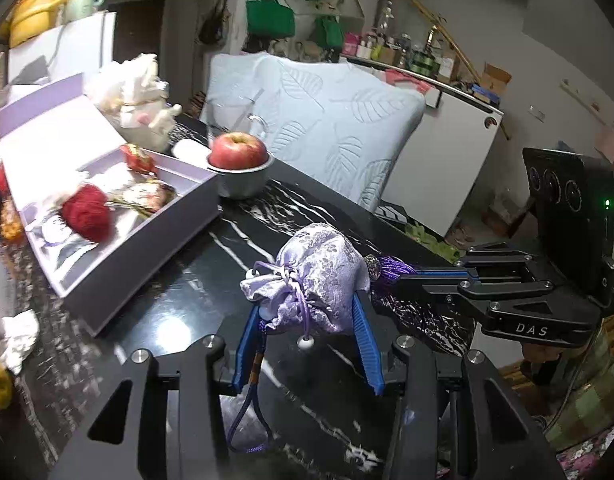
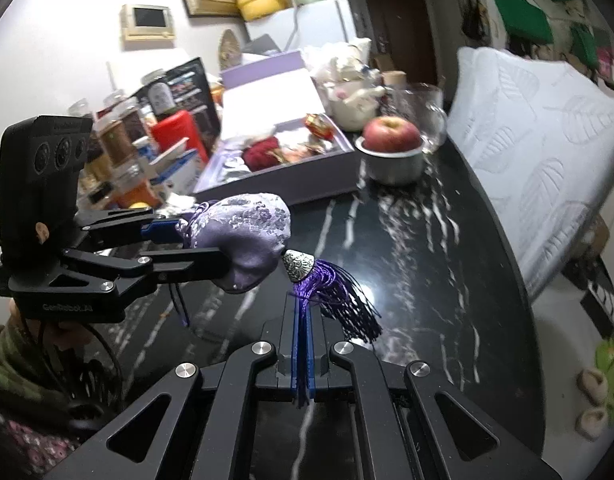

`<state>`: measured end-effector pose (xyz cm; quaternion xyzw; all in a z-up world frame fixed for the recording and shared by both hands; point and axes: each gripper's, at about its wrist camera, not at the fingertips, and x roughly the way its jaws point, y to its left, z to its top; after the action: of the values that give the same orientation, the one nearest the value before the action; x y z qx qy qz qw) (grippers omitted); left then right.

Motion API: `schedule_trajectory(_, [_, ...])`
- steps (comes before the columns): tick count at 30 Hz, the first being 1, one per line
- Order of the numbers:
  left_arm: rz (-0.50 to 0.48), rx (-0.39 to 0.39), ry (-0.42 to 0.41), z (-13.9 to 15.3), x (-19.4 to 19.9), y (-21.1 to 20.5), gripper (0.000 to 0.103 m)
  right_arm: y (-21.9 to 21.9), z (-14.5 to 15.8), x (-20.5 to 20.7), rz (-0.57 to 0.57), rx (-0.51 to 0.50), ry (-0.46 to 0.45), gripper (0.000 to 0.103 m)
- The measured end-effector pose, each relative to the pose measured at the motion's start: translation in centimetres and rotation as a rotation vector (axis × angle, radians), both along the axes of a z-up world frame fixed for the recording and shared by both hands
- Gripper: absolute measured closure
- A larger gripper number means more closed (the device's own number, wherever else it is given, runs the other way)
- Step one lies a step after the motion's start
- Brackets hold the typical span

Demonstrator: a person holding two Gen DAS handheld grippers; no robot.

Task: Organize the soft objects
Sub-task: 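Lift the purple sachet off the table with both tools, then carry the purple sachet with both tools over the gift box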

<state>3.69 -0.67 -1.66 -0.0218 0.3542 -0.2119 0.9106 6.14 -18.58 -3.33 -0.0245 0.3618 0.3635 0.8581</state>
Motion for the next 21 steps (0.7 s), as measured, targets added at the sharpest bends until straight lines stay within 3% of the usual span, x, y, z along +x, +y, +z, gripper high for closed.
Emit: schedule_trajectory(21, [0.169,0.009,-0.159,6.5,-4.5,6.8,0.059,6.5,6.5,-1.9,0.156,0.059,-0.168,0.1])
